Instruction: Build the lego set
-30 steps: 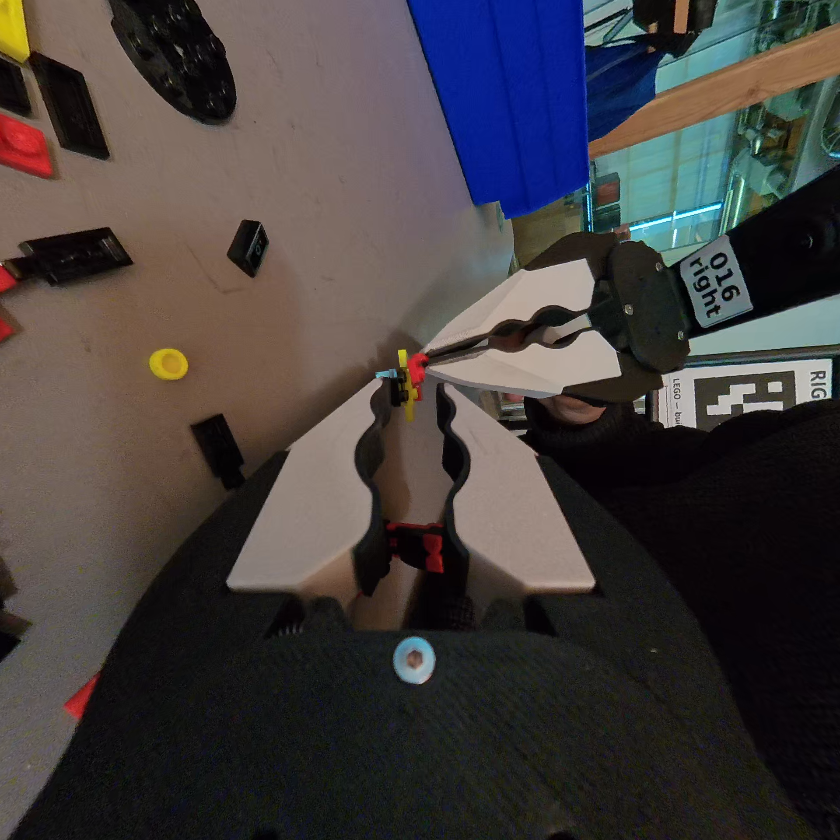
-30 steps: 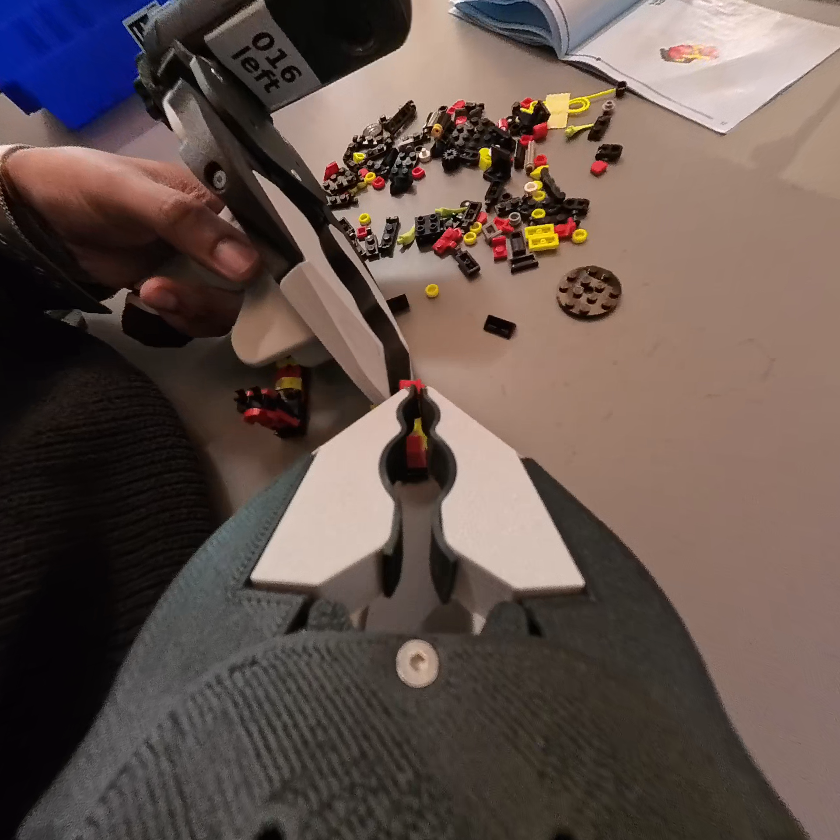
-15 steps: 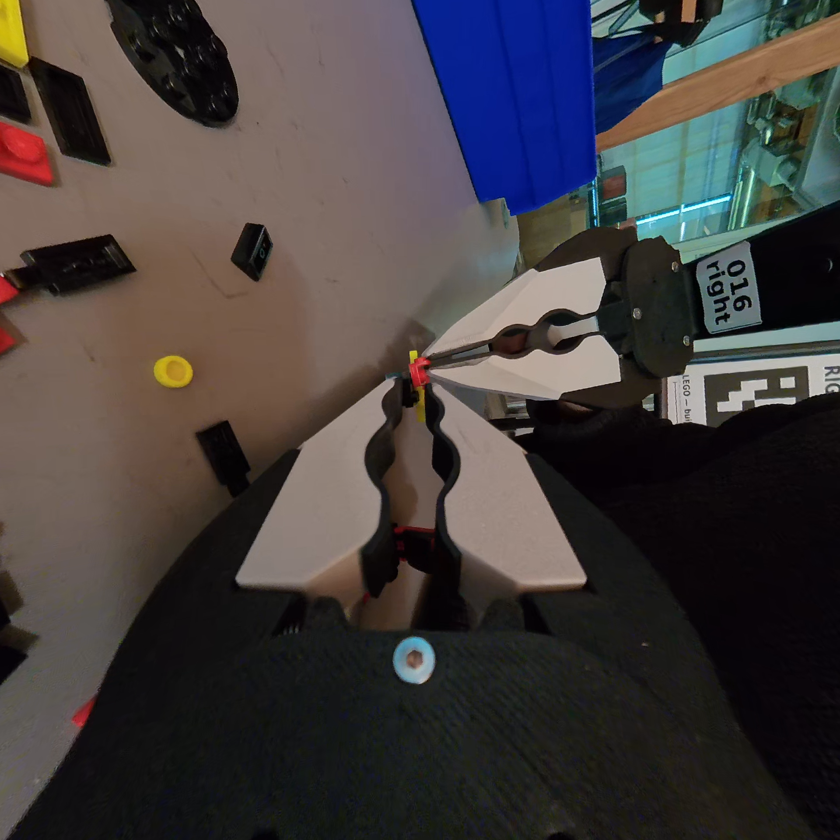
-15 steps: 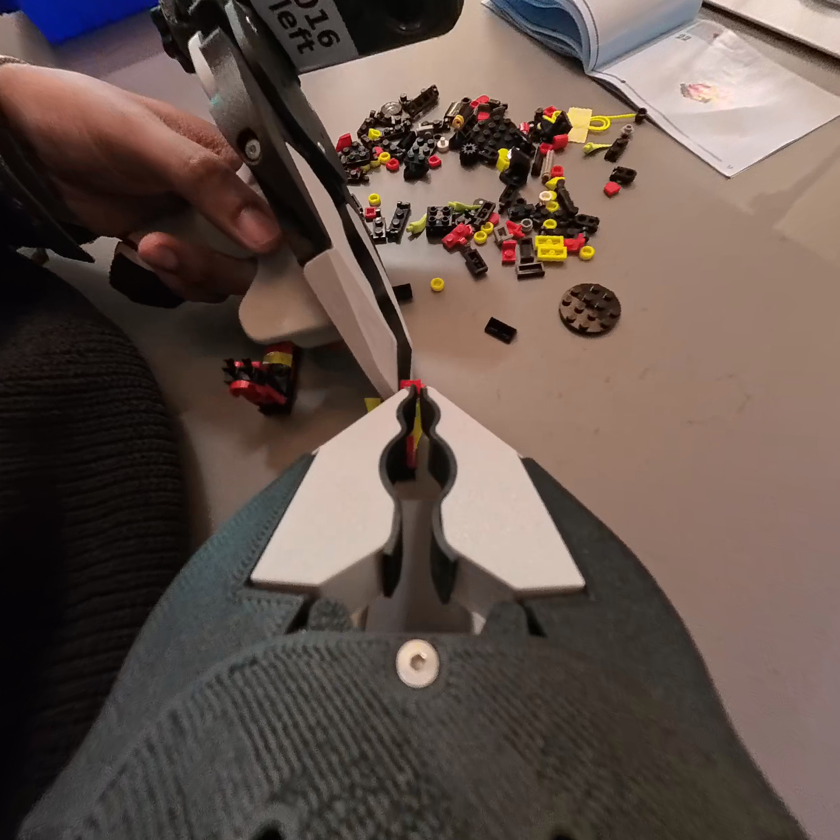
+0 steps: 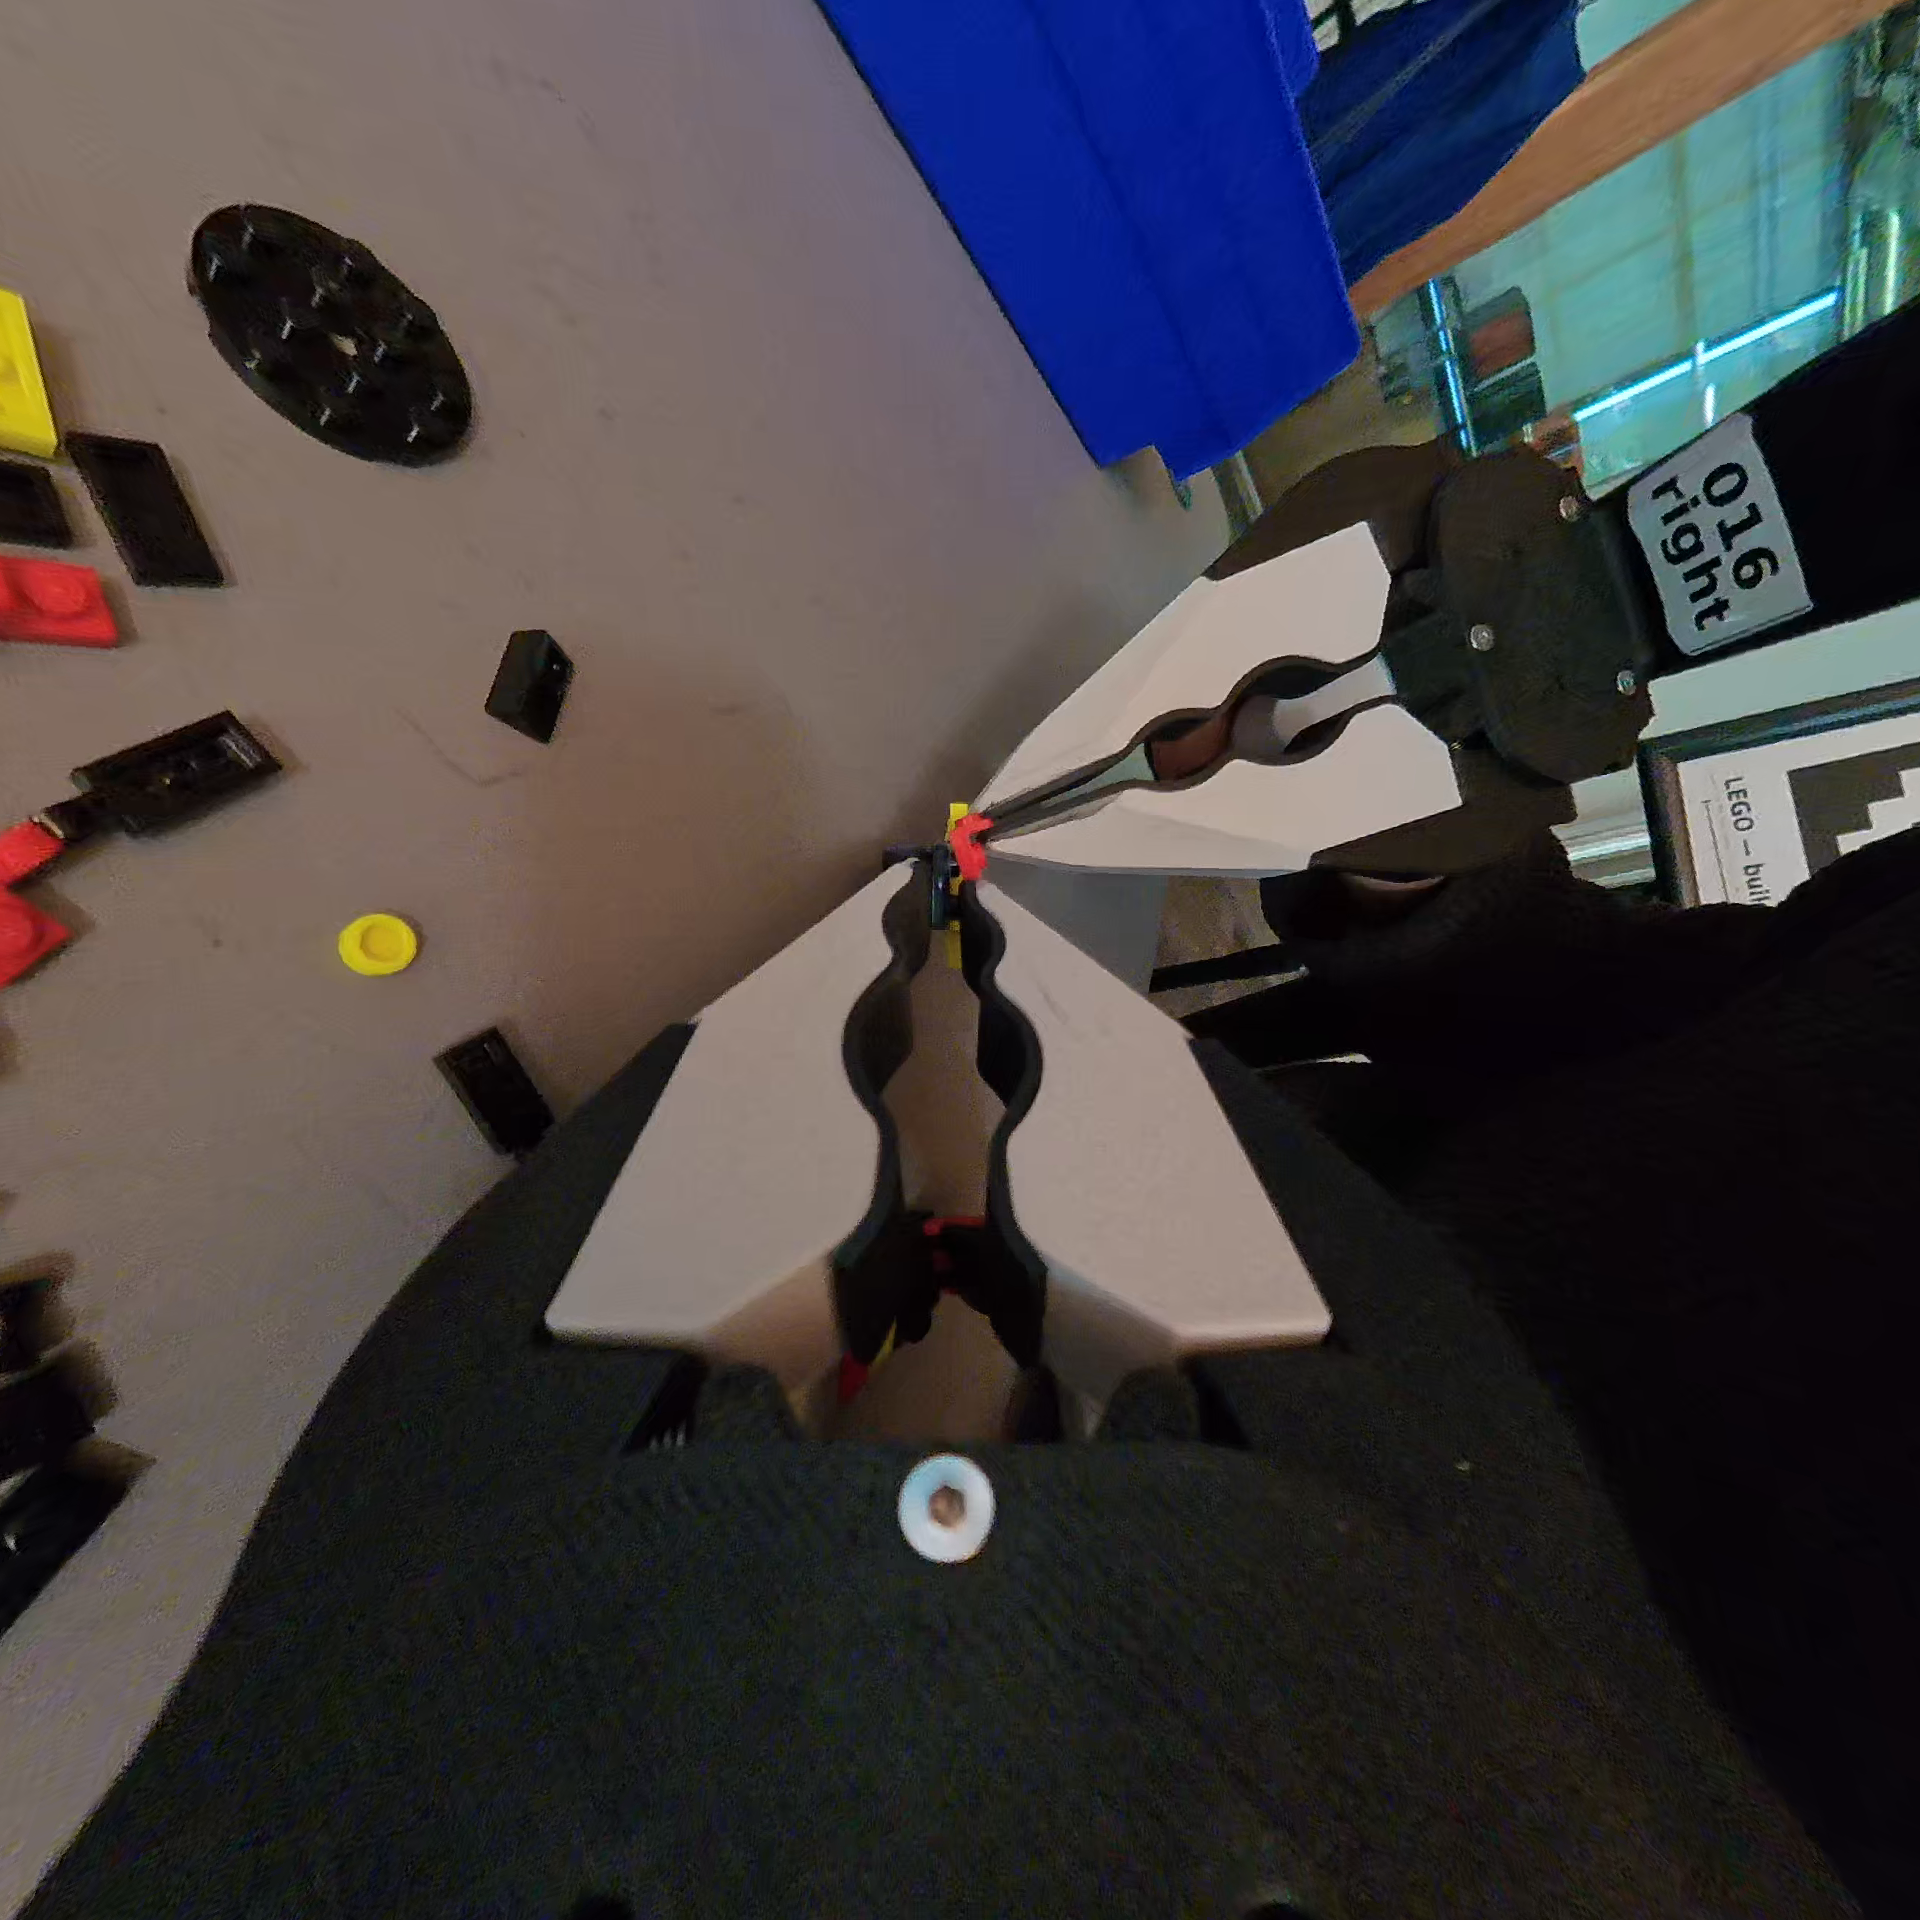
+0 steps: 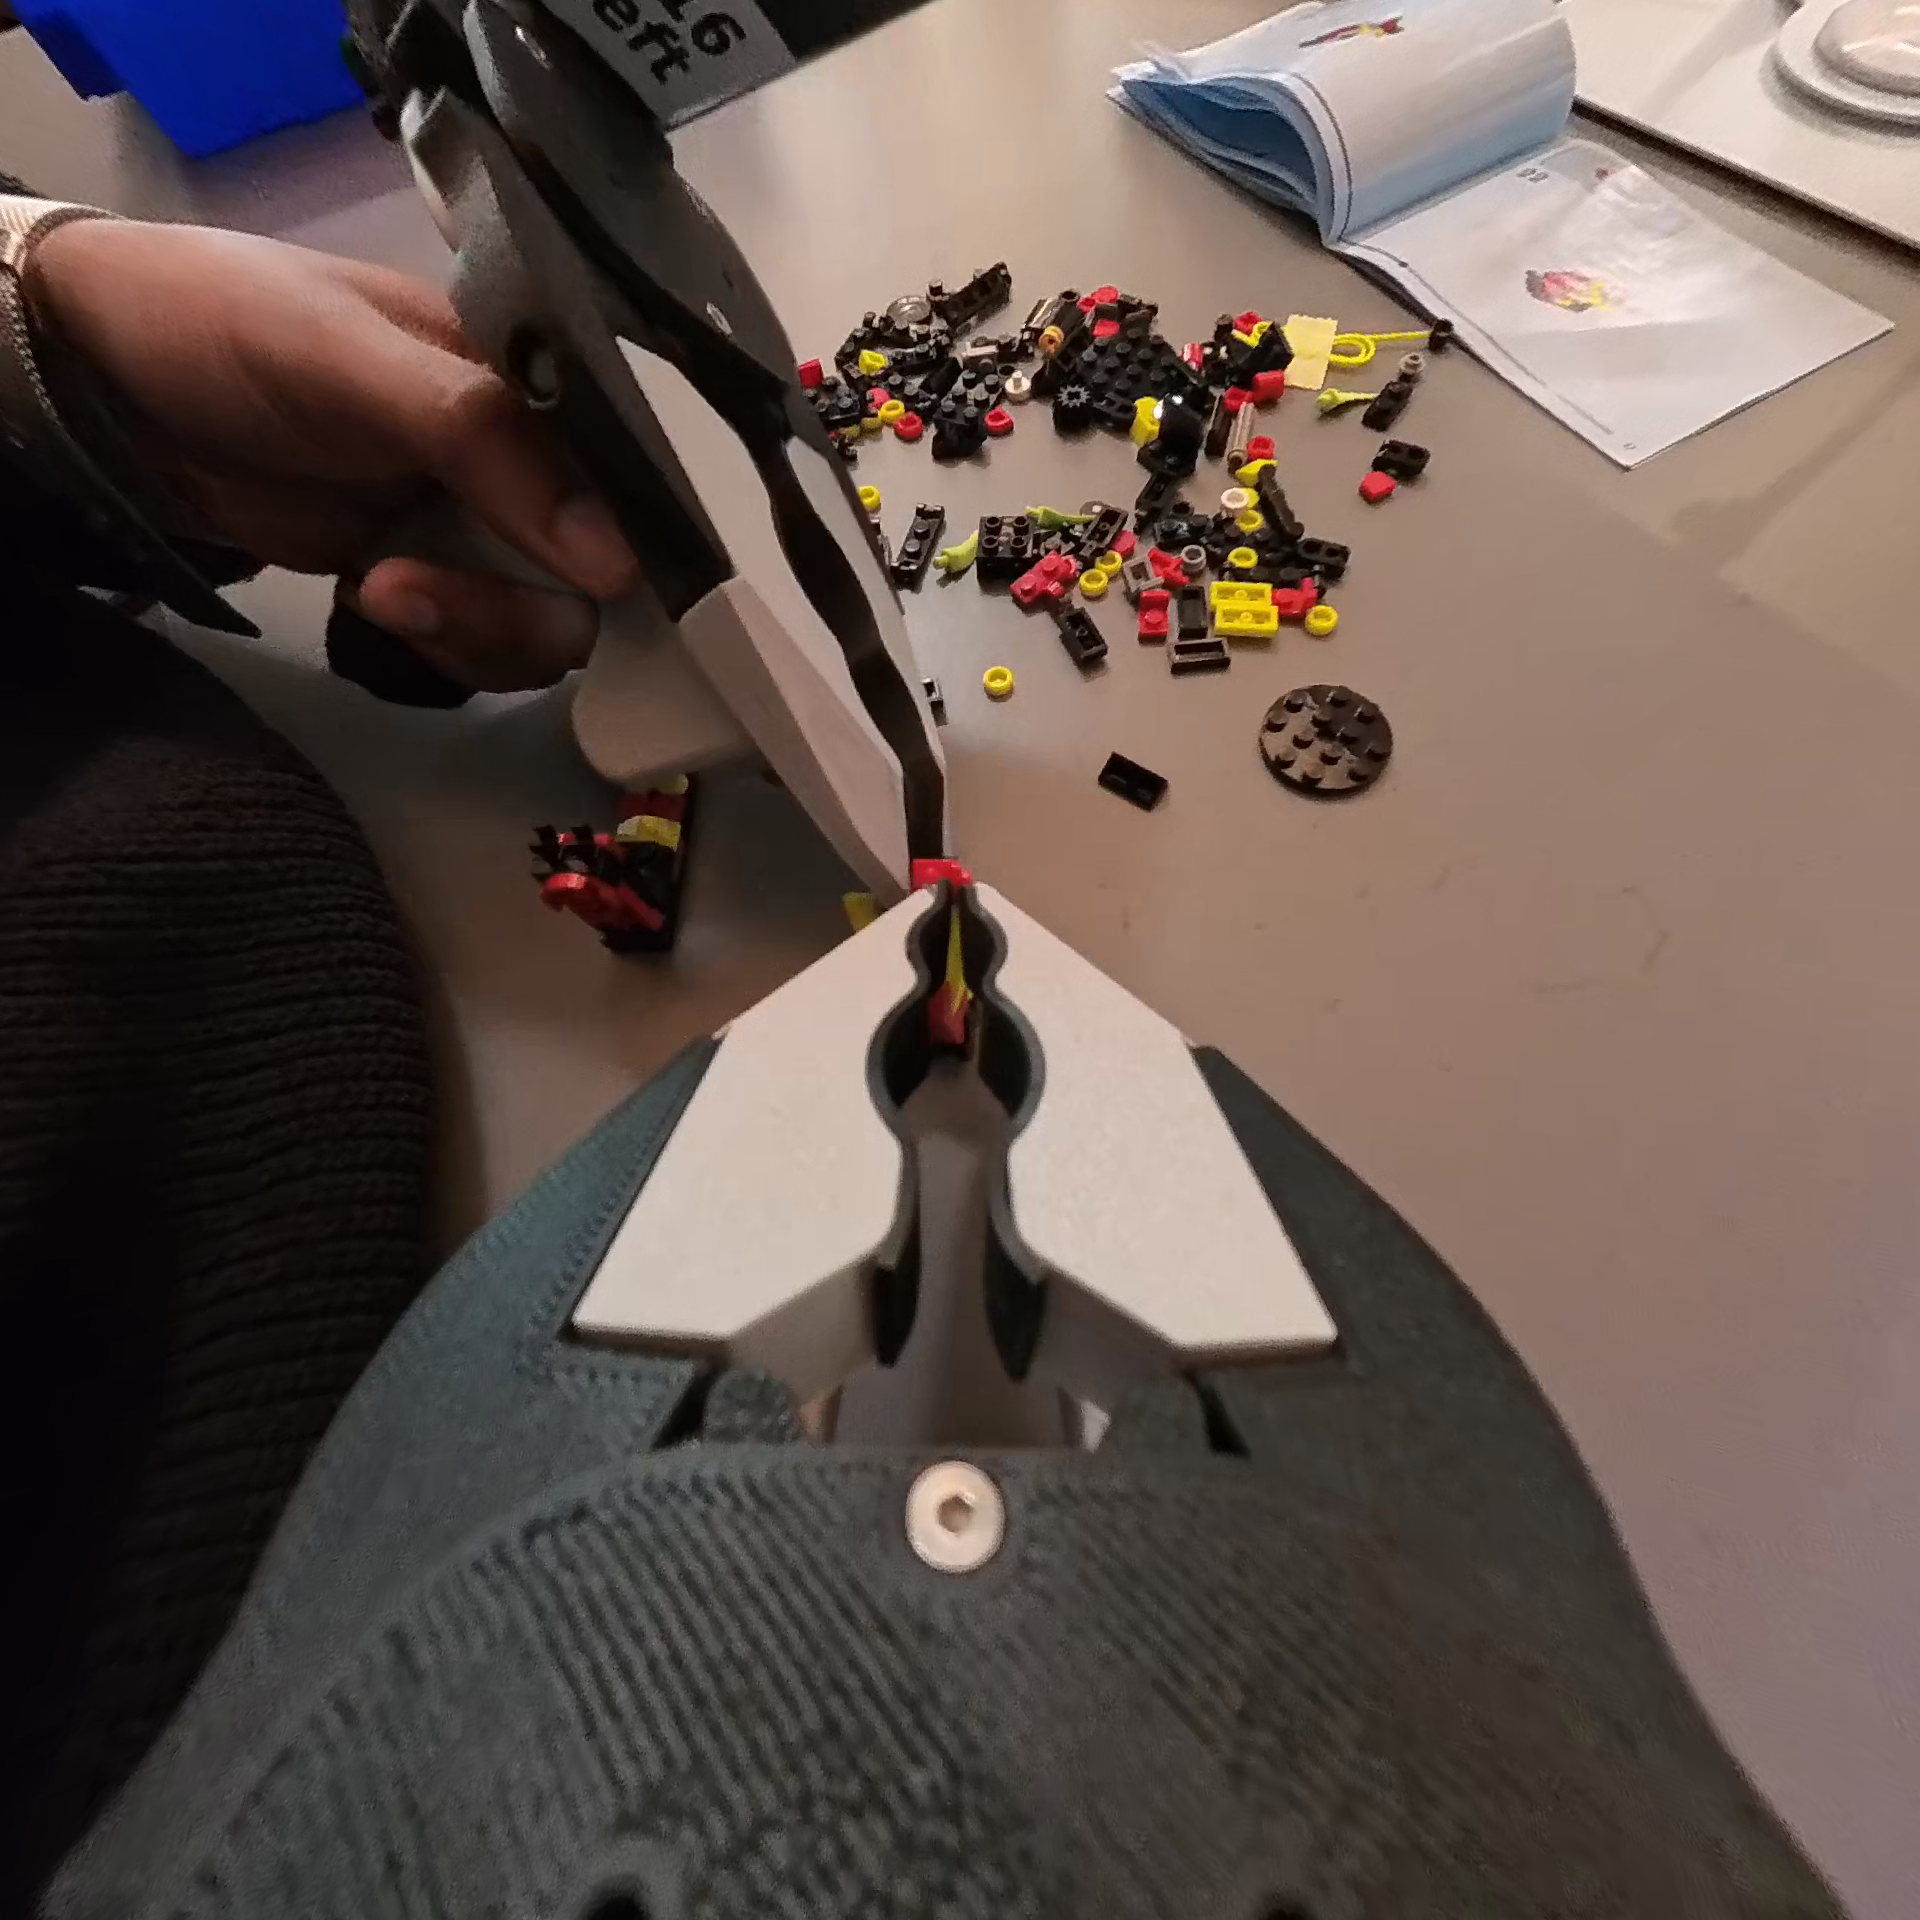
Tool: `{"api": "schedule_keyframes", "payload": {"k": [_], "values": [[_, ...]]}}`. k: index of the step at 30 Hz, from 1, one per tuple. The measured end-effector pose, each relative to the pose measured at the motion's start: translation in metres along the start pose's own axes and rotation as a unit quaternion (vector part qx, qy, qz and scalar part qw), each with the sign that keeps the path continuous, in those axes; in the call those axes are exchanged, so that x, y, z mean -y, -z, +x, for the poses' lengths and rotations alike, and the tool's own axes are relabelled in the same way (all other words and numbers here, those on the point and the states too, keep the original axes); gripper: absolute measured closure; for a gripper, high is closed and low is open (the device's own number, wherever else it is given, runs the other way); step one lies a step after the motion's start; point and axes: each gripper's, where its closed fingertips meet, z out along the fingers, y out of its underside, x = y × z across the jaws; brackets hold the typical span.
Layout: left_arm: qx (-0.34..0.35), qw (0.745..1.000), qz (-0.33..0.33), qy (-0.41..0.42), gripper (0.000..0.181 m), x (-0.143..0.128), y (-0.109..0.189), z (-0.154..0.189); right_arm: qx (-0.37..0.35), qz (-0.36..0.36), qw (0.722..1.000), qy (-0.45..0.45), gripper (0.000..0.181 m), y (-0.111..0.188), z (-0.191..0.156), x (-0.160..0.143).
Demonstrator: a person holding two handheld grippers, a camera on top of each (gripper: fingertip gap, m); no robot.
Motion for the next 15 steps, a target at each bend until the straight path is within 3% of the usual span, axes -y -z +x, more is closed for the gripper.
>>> {"api": "schedule_keyframes", "payload": {"k": [15], "values": [[-0.014,0.999,0.019,0.038,0.171,0.0028,-0.0006,0.0015,-0.071,-0.025,0.996,0.056,0.181,-0.0019,0.0021,-0.0014]]}}
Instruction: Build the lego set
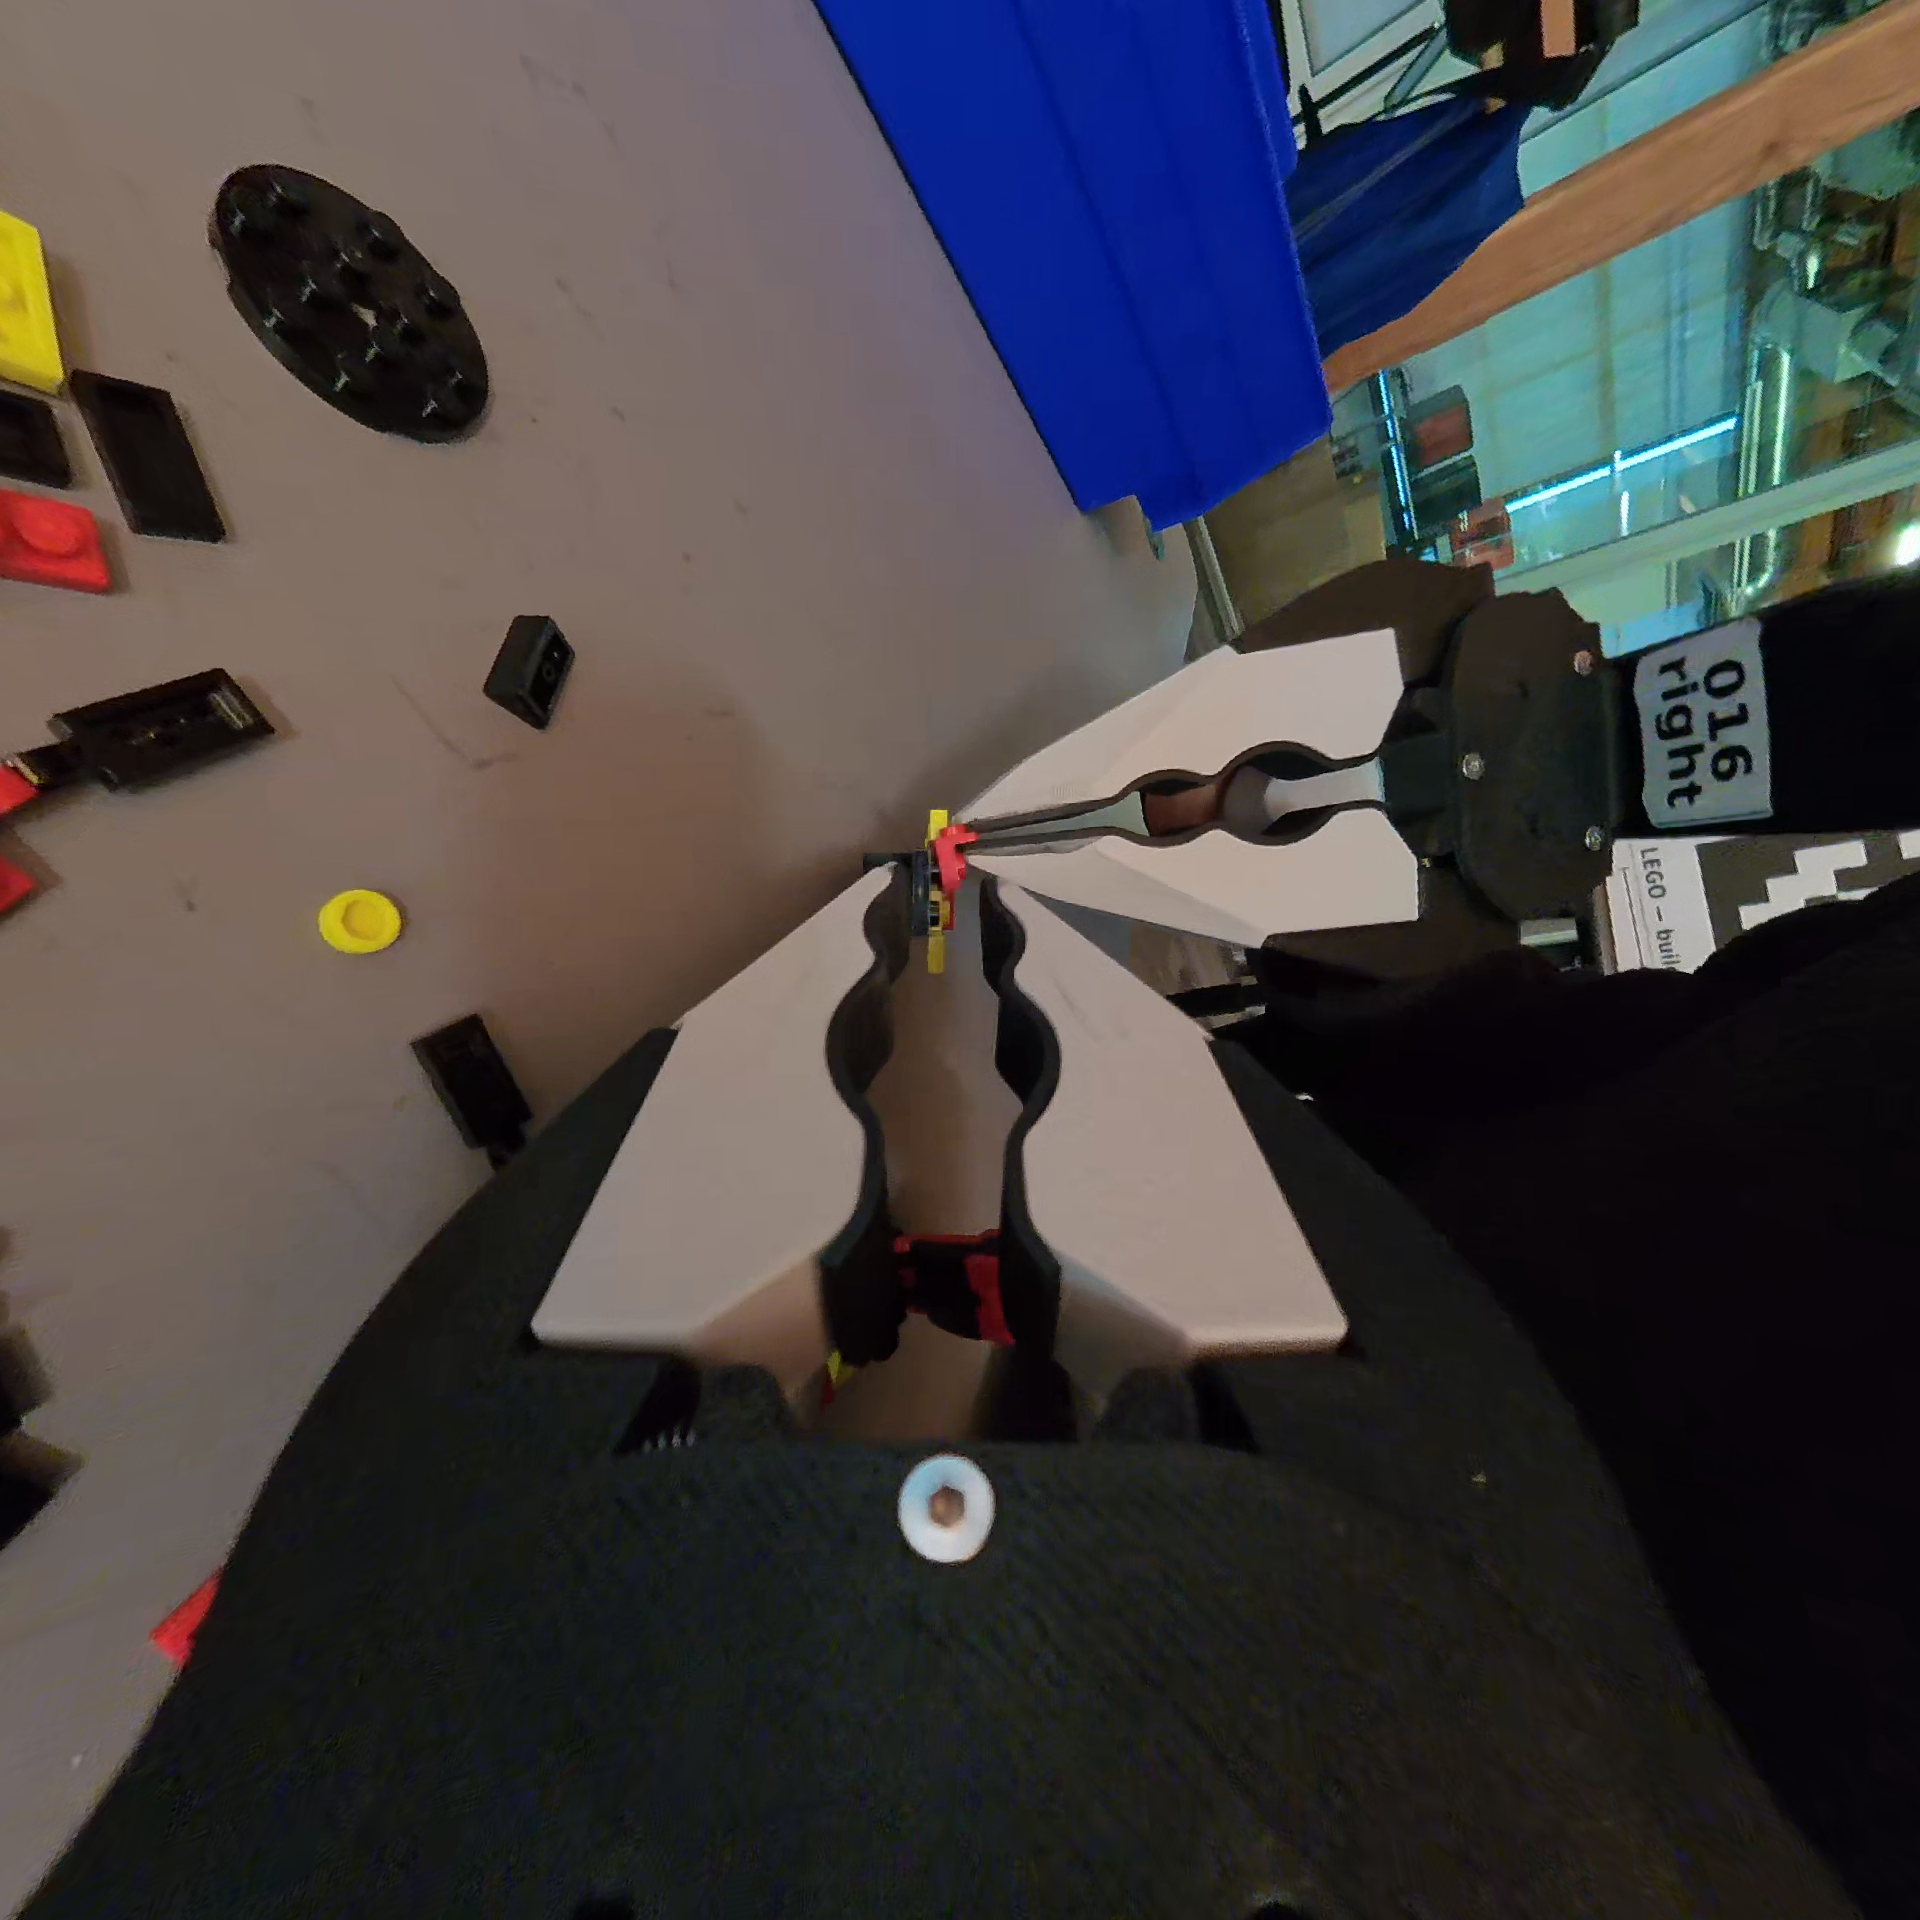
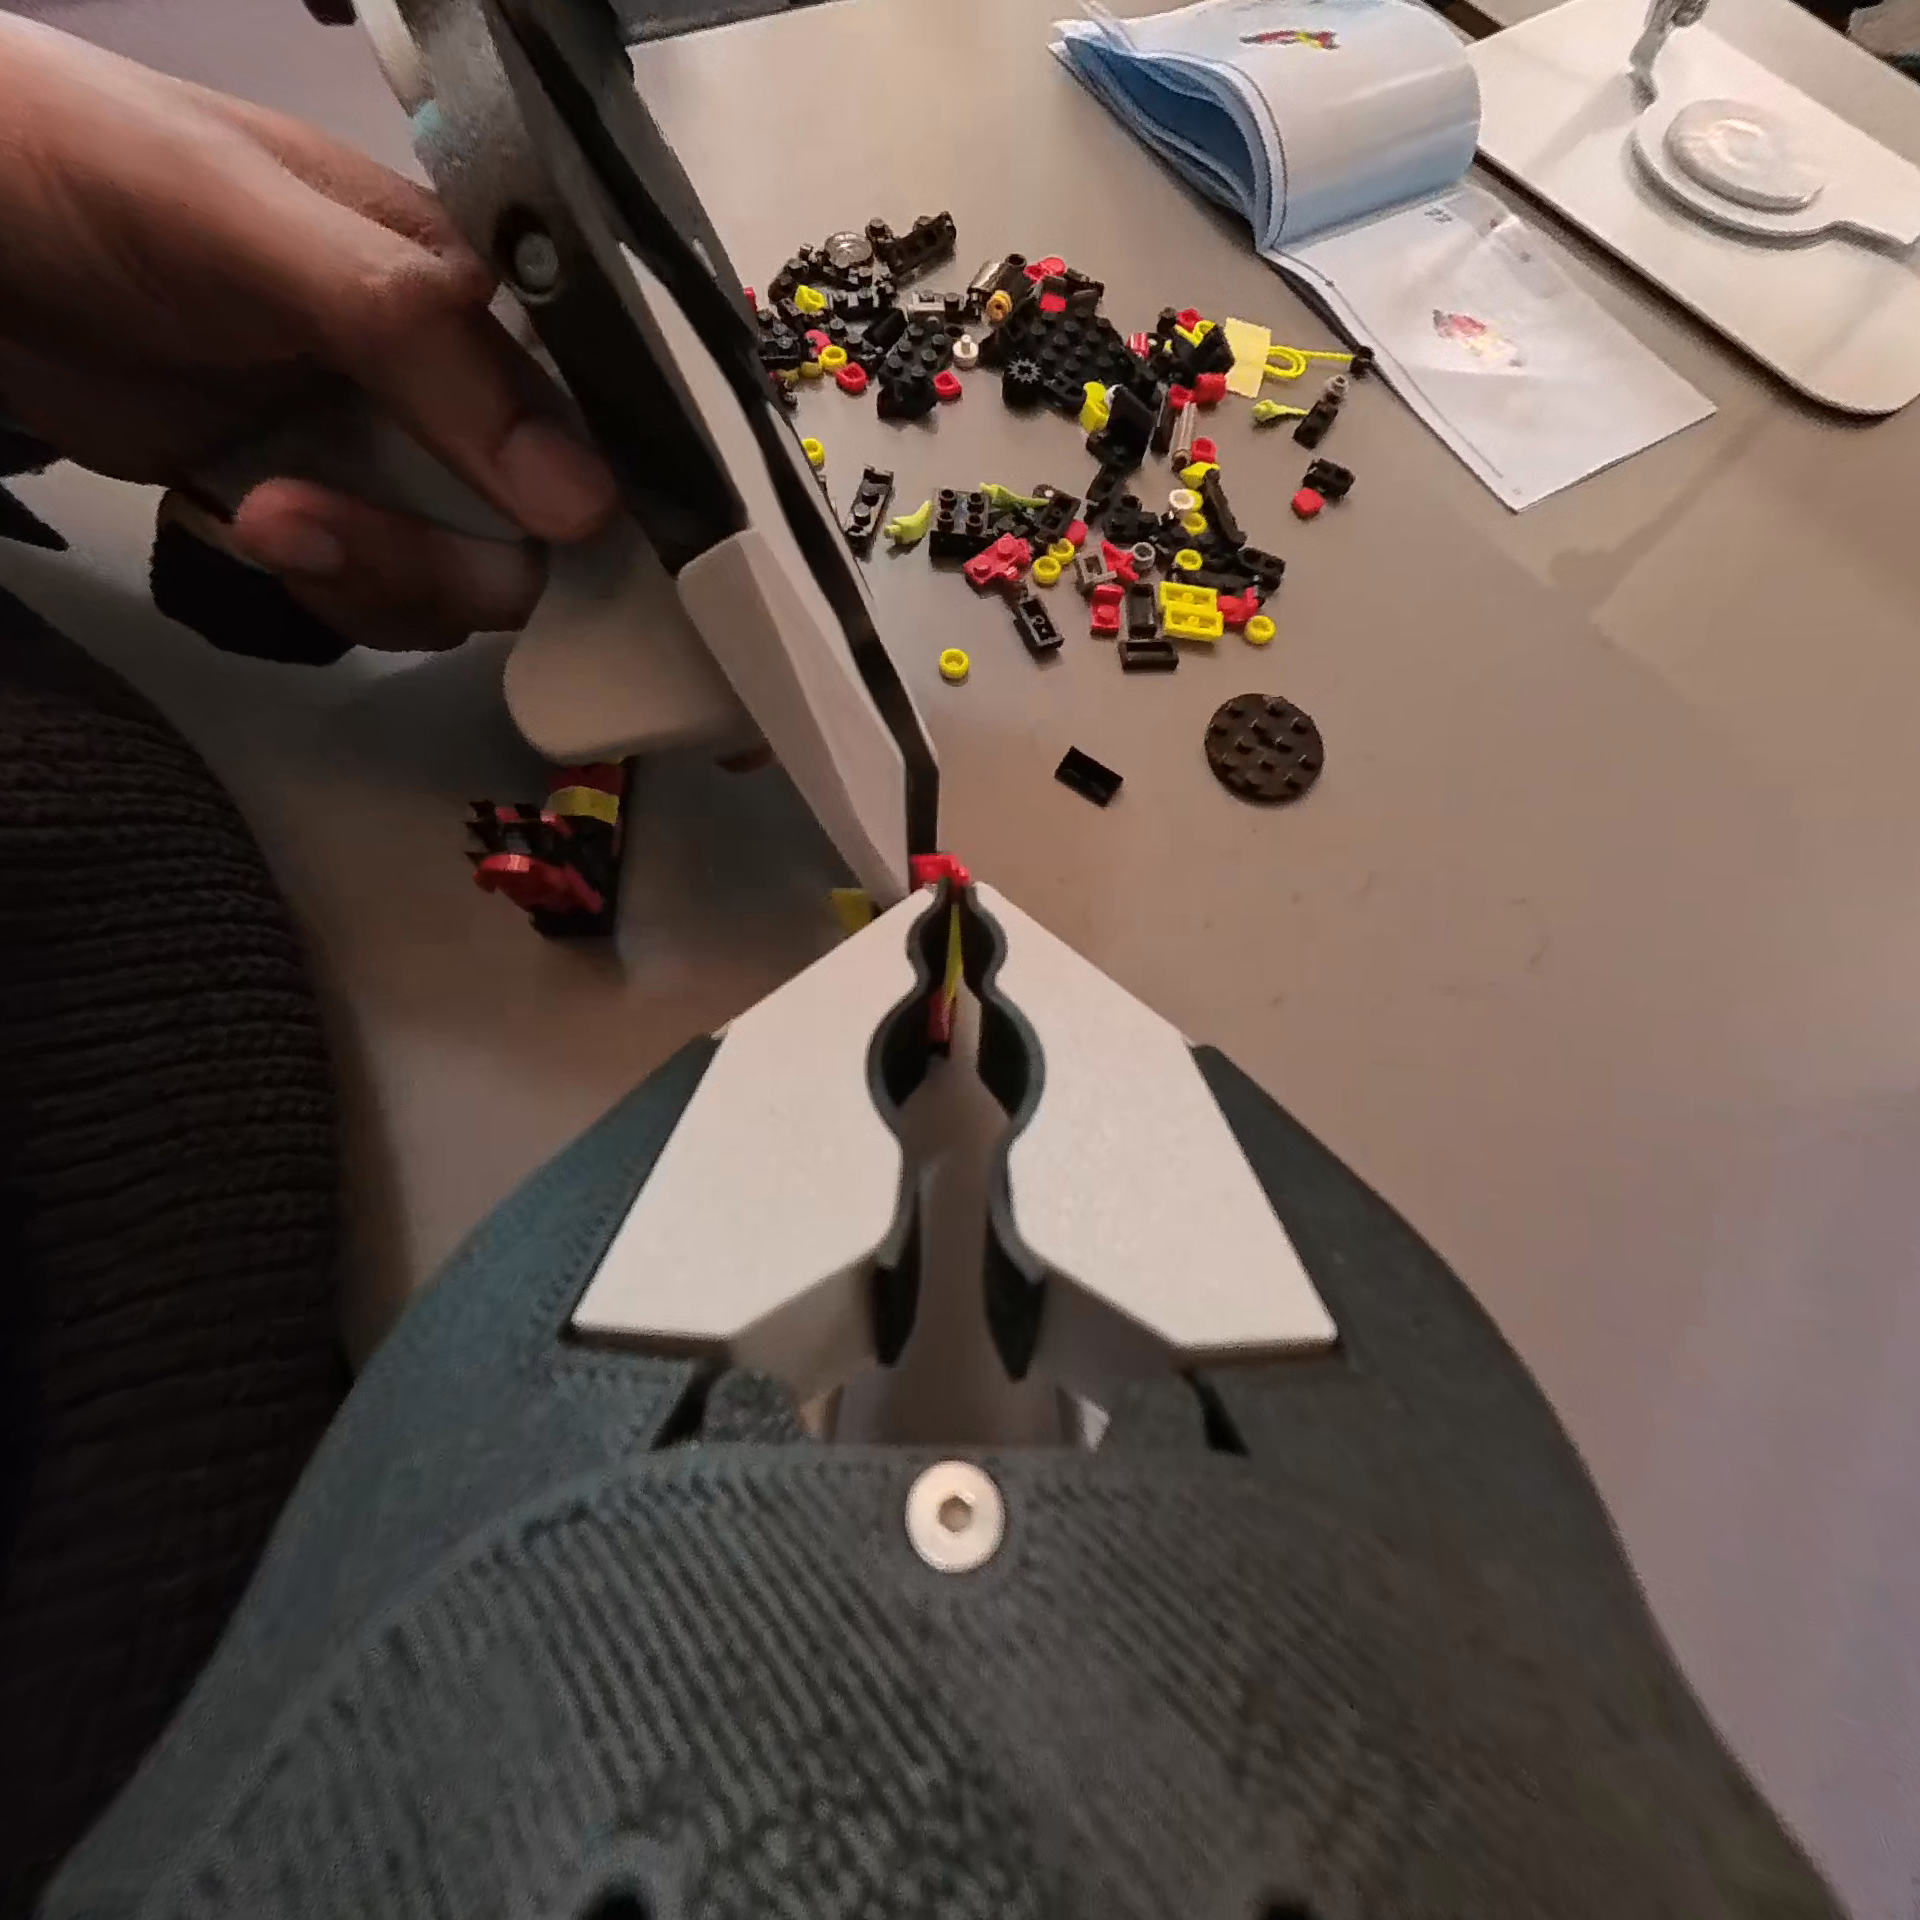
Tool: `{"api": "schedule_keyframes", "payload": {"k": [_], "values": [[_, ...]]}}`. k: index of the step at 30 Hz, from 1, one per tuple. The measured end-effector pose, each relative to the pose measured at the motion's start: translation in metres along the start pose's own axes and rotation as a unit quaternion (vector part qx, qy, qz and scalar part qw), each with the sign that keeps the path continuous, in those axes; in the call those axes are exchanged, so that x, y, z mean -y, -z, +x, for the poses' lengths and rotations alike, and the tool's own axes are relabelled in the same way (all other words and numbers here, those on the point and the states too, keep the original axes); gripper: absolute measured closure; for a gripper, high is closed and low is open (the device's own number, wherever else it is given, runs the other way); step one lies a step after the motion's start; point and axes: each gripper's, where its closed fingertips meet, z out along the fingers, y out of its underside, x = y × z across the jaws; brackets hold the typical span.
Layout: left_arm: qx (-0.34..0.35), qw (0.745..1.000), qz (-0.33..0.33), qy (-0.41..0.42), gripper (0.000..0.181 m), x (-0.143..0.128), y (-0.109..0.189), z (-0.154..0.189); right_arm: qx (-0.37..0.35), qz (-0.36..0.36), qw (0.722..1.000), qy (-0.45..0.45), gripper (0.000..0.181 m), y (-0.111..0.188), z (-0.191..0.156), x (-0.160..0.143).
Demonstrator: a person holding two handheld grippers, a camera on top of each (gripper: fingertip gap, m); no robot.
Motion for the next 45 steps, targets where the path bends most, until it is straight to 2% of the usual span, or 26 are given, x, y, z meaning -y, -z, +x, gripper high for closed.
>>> {"api": "schedule_keyframes", "payload": {"k": [13,23,27,28,32,35,40,45], "values": [[0.009,0.999,0.018,-0.027,0.178,0.005,0.000,0.002,0.001,0.016,1.000,-0.021,0.181,0.004,0.002,0.004],[0.036,0.991,0.000,-0.132,0.177,0.002,0.002,0.004,0.028,0.022,0.999,-0.026,0.181,0.008,-0.002,0.005],[0.020,0.989,0.004,-0.148,0.178,0.003,0.004,0.011,0.046,0.043,0.997,-0.035,0.180,0.013,-0.002,0.011],[0.013,0.988,0.002,-0.151,0.178,0.003,0.004,0.014,0.049,0.050,0.997,-0.038,0.174,0.015,-0.001,0.013],[-0.003,0.984,-0.003,-0.179,0.178,0.000,0.005,0.021,0.088,0.085,0.991,-0.062,0.165,0.024,-0.003,0.022],[-0.022,0.974,-0.012,-0.223,0.178,-0.005,0.006,0.030,0.143,0.102,0.981,-0.079,0.156,0.030,-0.011,0.025],[-0.065,0.951,-0.020,-0.302,0.178,-0.016,0.012,0.048,0.224,0.120,0.961,-0.106,0.156,0.044,-0.023,0.026],[-0.098,0.939,-0.028,-0.327,0.178,-0.024,0.017,0.059,0.281,0.125,0.946,-0.107,0.158,0.053,-0.038,0.027]]}}
